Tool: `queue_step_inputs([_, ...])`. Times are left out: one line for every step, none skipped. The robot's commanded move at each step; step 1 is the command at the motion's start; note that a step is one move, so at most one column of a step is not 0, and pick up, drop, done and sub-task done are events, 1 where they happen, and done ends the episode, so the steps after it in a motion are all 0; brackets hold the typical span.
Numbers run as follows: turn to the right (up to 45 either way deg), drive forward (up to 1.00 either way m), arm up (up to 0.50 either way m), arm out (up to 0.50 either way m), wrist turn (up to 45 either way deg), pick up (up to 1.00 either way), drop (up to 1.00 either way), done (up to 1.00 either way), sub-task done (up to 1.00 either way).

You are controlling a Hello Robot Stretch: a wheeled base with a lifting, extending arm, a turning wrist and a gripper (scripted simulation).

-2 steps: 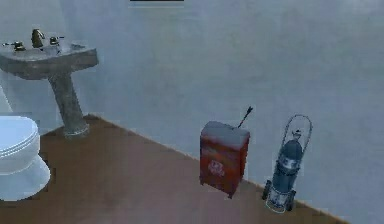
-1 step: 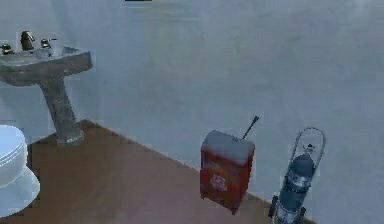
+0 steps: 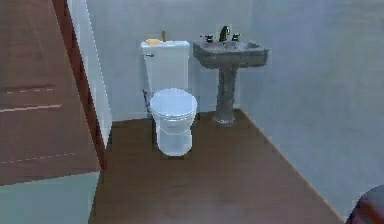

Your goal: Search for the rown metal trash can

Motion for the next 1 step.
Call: queue_step_inputs([-45.0, 0.0, 0.0, 0.0, 0.0, 0.0, 0.0, 0.0, 0.0])
